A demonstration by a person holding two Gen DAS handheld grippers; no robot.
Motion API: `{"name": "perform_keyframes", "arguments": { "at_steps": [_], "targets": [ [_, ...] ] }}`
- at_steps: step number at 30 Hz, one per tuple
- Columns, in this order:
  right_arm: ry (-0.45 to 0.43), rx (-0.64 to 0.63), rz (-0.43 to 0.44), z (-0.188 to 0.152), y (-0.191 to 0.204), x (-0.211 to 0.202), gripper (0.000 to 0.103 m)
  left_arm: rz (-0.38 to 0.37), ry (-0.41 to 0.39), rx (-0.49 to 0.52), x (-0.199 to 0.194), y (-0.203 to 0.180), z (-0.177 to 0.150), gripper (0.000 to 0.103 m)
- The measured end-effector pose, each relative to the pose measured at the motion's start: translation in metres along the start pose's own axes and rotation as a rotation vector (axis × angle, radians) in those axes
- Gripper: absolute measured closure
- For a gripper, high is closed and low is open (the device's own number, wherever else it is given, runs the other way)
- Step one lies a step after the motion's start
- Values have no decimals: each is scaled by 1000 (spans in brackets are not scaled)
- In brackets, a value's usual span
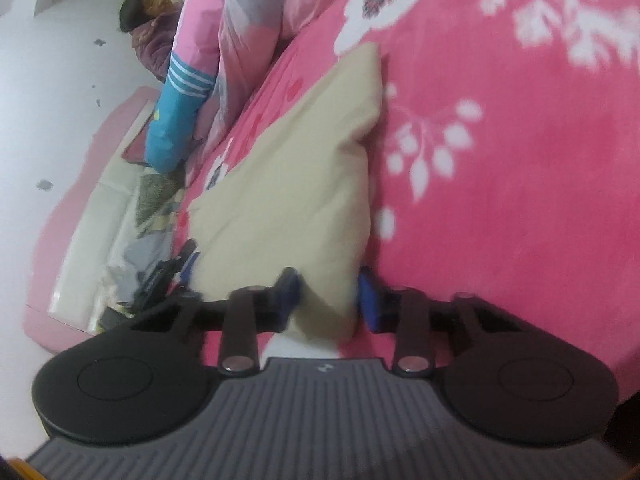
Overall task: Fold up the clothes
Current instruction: 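Grasp the folded trouser end with the right gripper and lift it, then fold the held trouser end over the stack with the right gripper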
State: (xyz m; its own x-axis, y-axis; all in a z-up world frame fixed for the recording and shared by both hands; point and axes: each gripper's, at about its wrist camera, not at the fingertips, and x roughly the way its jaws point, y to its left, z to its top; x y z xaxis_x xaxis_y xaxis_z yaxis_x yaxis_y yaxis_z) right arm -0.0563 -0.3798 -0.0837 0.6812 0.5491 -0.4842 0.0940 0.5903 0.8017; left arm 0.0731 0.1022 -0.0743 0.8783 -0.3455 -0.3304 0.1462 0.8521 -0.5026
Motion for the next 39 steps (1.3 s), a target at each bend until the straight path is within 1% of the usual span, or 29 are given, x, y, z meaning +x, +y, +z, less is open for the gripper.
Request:
{"name": "perform_keyframes", "arguments": {
  "at_steps": [5, 8, 11, 12, 13, 14, 17, 19, 20, 22, 23, 24, 25, 26, 27, 28, 29, 30, 31, 33, 36, 37, 39],
  "targets": [
    [-1, 33, 7, 0, -2, -1, 74, -4, 0, -5, 0, 1, 0, 61],
    [-21, 91, 36, 2, -9, 0, 71, -4, -1, -6, 0, 1, 0, 61],
    [-26, 53, 39, -1, -6, 6, 72, -3, 0, -6, 0, 1, 0, 61],
    [-17, 28, 27, -2, -2, 7, 78, -3, 0, -6, 0, 1, 0, 61],
    [-5, 8, 21, -2, 2, 6, 89, -3, 0, -6, 0, 1, 0, 61],
    [-8, -10, 32, 0, 9, 1, 90, -2, 0, -5, 0, 1, 0, 61],
    [-85, -78, 78, 8, 35, -27, 93, 0, 0, -4, 0, 0, 0, 61],
    [-87, -109, 50, 6, 42, -31, 93, -3, 0, -7, 0, 2, 0, 61],
    [-65, -101, 14, 1, 36, -26, 93, -4, -1, -7, 0, 2, 0, 61],
    [-4, -72, -67, -11, 13, -11, 92, -5, -1, -7, 0, 2, 0, 61],
    [-7, -32, -50, -15, 0, -7, 93, -5, 0, -6, 0, 2, 0, 61],
    [-32, 16, -11, -15, -7, -12, 92, -5, 0, -7, 0, 2, 0, 61],
    [-59, 41, -9, -13, -7, -19, 91, -5, -1, -8, 0, 2, 0, 61],
    [-93, 36, -31, -12, -3, -27, 89, -6, -1, -9, 0, 2, 0, 61],
    [-145, -33, -107, -10, 10, -38, 86, -6, -2, -10, 0, 2, 1, 61],
    [-197, -119, -182, -9, 27, -46, 86, -6, -3, -11, 0, 3, 1, 61],
    [-235, -204, -224, -7, 45, -51, 86, -7, -4, -12, 0, 3, 1, 61],
    [-254, -278, -234, -5, 62, -50, 86, -7, -4, -14, 0, 3, 1, 61],
    [-253, -351, -233, -3, 79, -43, 86, -8, -5, -15, 0, 3, 1, 61],
    [-212, -538, -243, 1, 112, -10, 87, -8, -7, -17, 0, 3, 1, 61],
    [-135, -810, -293, 2, 155, 62, 87, -17, -12, -30, -1, 5, 1, 61],
    [-103, -873, -298, 5, 165, 86, 87, -22, -15, -37, -1, 7, 1, 61],
    [-28, -935, -286, 17, 177, 127, 88, -34, -22, -54, -2, 10, 0, 61]
  ]
}}
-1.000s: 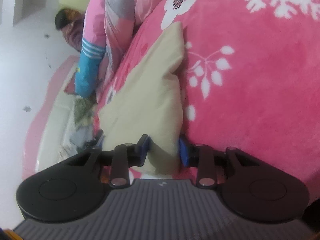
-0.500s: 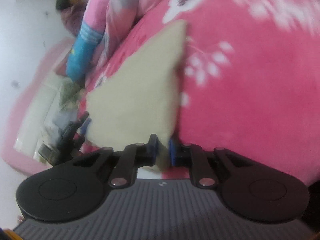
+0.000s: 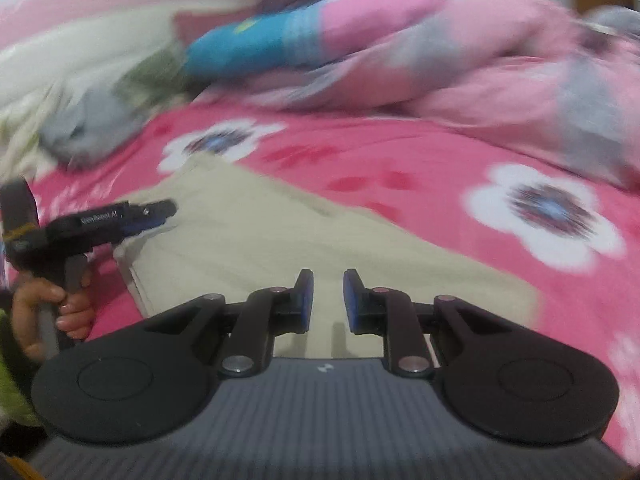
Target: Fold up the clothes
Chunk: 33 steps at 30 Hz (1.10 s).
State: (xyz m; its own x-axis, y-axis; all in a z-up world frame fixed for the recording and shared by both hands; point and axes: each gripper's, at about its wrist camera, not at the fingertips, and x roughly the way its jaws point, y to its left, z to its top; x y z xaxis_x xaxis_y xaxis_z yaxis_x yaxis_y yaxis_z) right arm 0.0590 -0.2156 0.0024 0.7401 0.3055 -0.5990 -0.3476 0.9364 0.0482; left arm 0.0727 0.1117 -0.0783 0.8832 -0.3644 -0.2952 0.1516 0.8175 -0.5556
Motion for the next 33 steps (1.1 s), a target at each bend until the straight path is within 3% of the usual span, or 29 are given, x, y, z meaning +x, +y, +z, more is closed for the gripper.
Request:
{"name": "perform_keyframes", "arguments": {
  "at_steps": [3, 6, 11, 15, 17, 21, 23, 28, 33],
  "targets": [
    [114, -69, -2, 12, -2, 60, 88, -23, -19, -41, -3, 7, 0, 61],
    [181, 66, 2, 17, -26, 74, 88, -50, -36, -96, -6, 16, 0, 61],
    [186, 94, 54, 37, -16, 75, 86, -34, -41, -98, -6, 14, 0, 60],
    [168, 104, 0, 41, -30, 112, 90, -32, -41, -101, -6, 15, 0, 60],
    [130, 147, -79, 48, -35, 104, 87, -32, -43, -104, -6, 15, 0, 60],
    [142, 168, -13, 47, -27, 101, 87, -29, -44, -102, -6, 15, -1, 60],
    [170, 159, -50, 42, -29, 119, 89, -30, -45, -105, -7, 15, -1, 60],
    [117, 359, -98, 53, -59, 117, 85, -36, -54, -127, -9, 18, -1, 60],
    [152, 283, 105, 56, -14, 98, 85, -37, -60, -133, -9, 18, -2, 60]
  ]
}}
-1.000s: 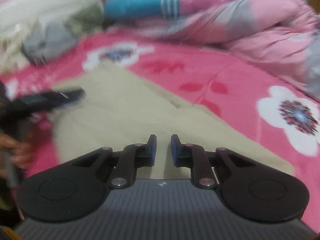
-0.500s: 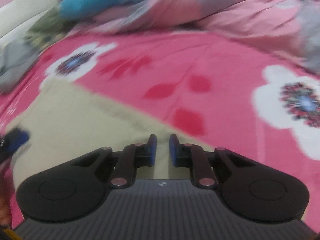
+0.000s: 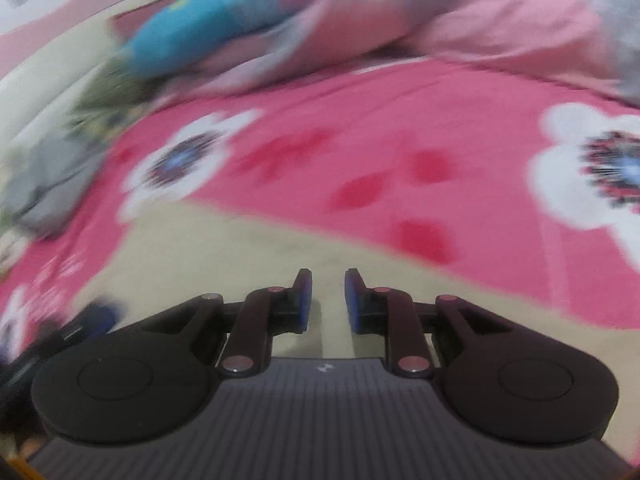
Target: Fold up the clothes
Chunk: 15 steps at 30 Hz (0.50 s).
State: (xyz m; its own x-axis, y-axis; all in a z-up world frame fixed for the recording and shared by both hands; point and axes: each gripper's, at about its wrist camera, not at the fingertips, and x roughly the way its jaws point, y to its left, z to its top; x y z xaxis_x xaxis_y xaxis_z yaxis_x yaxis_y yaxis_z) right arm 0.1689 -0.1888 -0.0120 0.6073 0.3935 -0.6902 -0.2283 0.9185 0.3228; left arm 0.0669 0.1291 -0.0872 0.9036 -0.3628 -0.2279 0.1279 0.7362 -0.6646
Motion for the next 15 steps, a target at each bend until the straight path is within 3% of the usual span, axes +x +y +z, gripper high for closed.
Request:
{"name": "perform_keyframes", "arguments": {
  "at_steps": [3, 5, 7, 9, 13, 15],
  "targets": [
    [70, -5, 24, 3, 10, 37, 85, -15, -9, -7, -2, 1, 0, 56],
    [27, 53, 10, 13, 4, 52, 87, -19, -36, -7, -7, 1, 0, 51],
    [-25, 141, -36, 26, -2, 48, 83, -23, -77, -4, -14, 0, -1, 40],
    [-45, 124, -11, 29, 8, 35, 83, -16, -106, -1, -18, -2, -1, 33],
    [86, 24, 154, 14, 47, 31, 82, -5, -104, 5, -17, -3, 0, 32],
    [154, -7, 161, 10, 61, 55, 82, 0, -101, 5, -16, -4, 0, 32]
  ]
}}
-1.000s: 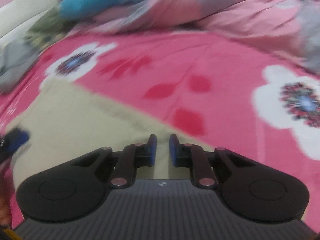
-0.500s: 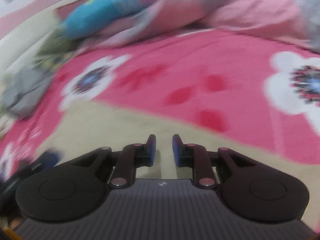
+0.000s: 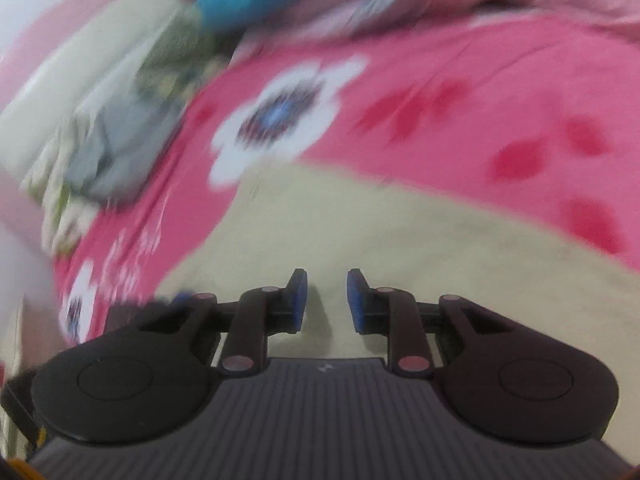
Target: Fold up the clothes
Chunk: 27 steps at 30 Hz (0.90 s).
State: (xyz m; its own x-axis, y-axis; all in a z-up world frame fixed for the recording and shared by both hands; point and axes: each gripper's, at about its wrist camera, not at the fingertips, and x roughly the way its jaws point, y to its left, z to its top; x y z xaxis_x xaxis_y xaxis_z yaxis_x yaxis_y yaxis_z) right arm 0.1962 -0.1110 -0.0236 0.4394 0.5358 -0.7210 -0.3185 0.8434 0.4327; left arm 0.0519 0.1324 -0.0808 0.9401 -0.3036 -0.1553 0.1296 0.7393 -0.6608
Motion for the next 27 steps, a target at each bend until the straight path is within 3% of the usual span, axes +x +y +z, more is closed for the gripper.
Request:
{"name": "perform_keyframes", "arguments": {
  "at_steps": [3, 8, 12, 15, 19, 21, 23, 25, 27],
  "targets": [
    [-70, 23, -23, 21, -2, 26, 82, -4, 0, -13, -1, 2, 0, 33],
    [-150, 120, 33, 41, -5, 5, 80, -1, 0, -18, -1, 2, 0, 32],
    [-29, 25, 105, 24, 15, -3, 76, -2, -4, -31, 0, 4, 0, 33],
    [36, 8, 60, 33, 17, 42, 76, -1, -4, -33, 0, 5, -1, 33],
    [-49, 275, 204, 60, -12, 72, 76, -12, -4, -55, 1, 9, -1, 33],
    [-106, 366, 233, 62, -26, 58, 75, -10, -4, -50, 1, 8, -2, 33],
    [-145, 385, 202, 52, -36, 27, 71, -9, -4, -51, 1, 8, -2, 33],
    [-187, 381, 188, 33, -47, -18, 54, -9, -3, -52, 1, 9, -2, 33],
    [-230, 357, 183, 2, -59, -69, 46, -7, -2, -50, 2, 8, -2, 33]
  ]
}}
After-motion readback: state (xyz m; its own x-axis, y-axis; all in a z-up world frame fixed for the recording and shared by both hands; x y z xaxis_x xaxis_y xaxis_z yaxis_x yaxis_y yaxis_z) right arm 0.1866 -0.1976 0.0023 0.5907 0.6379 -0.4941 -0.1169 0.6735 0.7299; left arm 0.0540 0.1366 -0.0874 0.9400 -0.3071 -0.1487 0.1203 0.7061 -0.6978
